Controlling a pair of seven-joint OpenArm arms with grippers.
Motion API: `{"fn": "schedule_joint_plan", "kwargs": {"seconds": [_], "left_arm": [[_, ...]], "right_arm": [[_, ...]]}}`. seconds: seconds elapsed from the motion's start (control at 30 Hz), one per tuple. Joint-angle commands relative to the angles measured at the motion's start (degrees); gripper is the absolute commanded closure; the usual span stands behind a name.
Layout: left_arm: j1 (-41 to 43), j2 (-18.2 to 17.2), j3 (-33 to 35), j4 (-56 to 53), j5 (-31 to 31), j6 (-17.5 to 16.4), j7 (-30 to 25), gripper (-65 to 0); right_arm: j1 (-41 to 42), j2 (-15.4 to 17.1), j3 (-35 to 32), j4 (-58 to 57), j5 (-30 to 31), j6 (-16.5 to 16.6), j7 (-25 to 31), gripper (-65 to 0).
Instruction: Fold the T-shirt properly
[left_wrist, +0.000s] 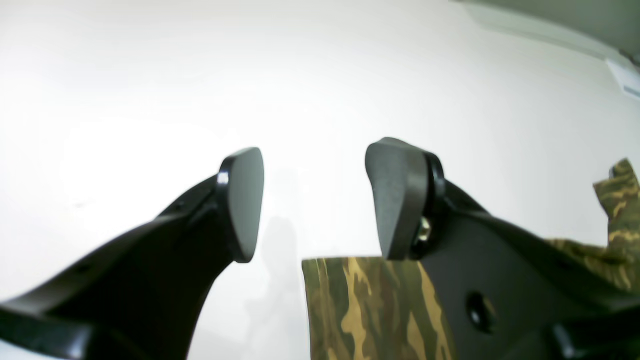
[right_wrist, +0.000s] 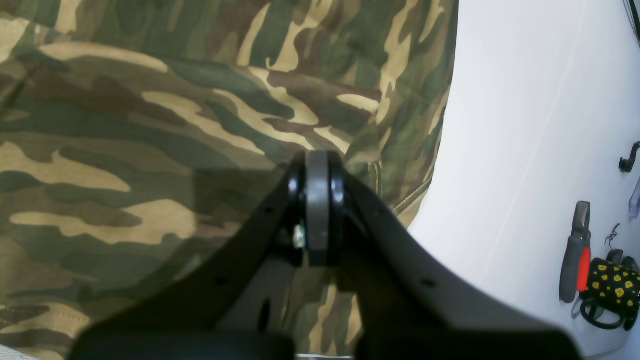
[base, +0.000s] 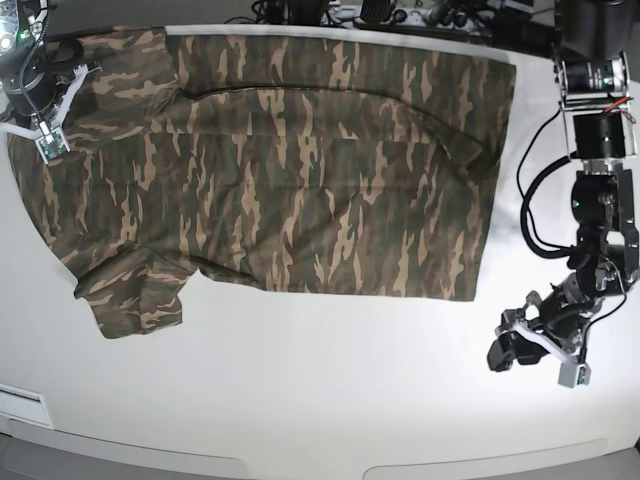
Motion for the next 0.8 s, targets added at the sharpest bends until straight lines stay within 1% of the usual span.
{"fn": "schedule_joint_plan", "kwargs": {"seconds": [0.0, 0.13, 0.2, 0.33, 0.43, 0.6, 0.77], "left_arm": [[-1.14, -0.92, -0.44, 0.79, -0.59, 0.68, -1.4, -36.5], [1.16, -0.59, -0.46, 0.79, -0.09, 6.78, -0.96, -36.4], [2.78, -0.44, -0.46, 0.79, 0.2, 7.89, -0.13, -36.4], [6.38, -0.28, -0.44, 0.79, -1.01, 7.76, -0.13, -36.4], [7.91, 0.13, -0.44, 0.76, -2.01, 5.84, -0.11, -36.4], [8.98, 1.38, -0.33, 0.33, -1.18, 5.79, -0.17, -36.4], [8.72, 3.08, -0.33, -5.05, 0.02, 5.64, -1.77, -36.4]], "right_arm": [[-0.13, 0.81, 0.52, 0.87, -0.44, -0.42, 0.72, 0.0], [-0.13, 0.81, 0.52, 0.87, -0.44, -0.44, 0.7, 0.0], [-0.13, 0.81, 0.52, 0.87, -0.44, -0.42, 0.72, 0.0], [-0.15, 0.81, 0.52, 0.87, -0.44, -0.44, 0.7, 0.0], [-0.13, 0.81, 0.52, 0.87, -0.42, -0.44, 0.72, 0.0], [-0.13, 0.81, 0.52, 0.87, -0.44, -0.44, 0.72, 0.0], [-0.13, 0.81, 0.52, 0.87, -0.44, -0.44, 0.68, 0.0]]}}
